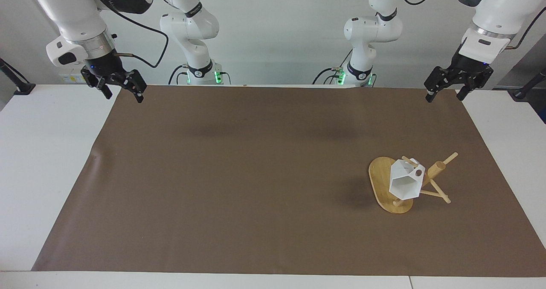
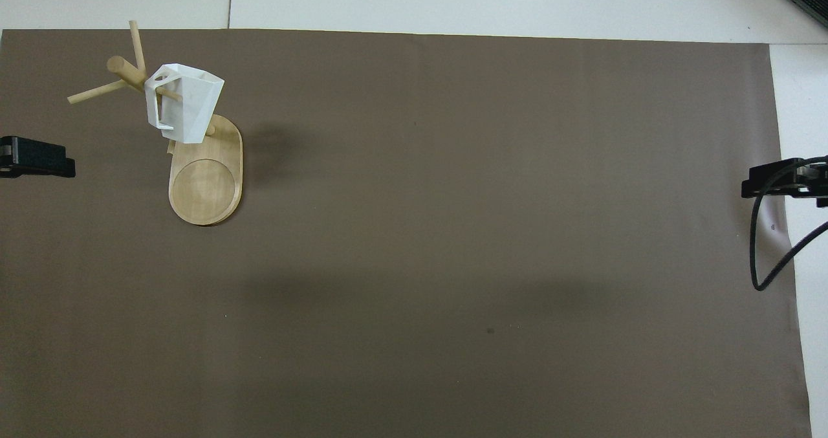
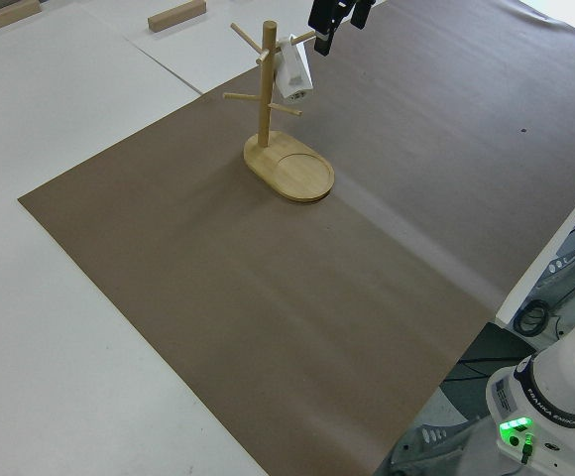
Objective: Hang cup on rack
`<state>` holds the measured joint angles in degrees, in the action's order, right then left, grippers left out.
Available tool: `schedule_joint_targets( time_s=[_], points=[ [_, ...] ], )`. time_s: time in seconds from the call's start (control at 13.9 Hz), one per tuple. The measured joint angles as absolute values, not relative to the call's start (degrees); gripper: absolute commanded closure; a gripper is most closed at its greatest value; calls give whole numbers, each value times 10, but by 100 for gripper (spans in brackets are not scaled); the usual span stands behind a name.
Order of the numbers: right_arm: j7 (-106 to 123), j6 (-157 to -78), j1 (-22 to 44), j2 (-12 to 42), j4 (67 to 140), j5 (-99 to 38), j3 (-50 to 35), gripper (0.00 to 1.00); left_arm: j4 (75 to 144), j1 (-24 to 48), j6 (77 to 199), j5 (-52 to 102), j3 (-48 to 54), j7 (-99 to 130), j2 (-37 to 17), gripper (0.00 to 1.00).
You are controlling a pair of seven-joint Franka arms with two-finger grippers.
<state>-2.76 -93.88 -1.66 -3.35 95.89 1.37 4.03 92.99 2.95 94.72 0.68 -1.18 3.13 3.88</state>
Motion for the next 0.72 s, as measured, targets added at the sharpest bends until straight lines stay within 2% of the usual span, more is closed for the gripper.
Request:
schedule_joint_targets(
  time_s=[0.72],
  points=[
    [-28, -939, -17, -33, 959, 14, 40, 0, 929, 30, 917, 7, 11, 30, 34, 0]
  ],
)
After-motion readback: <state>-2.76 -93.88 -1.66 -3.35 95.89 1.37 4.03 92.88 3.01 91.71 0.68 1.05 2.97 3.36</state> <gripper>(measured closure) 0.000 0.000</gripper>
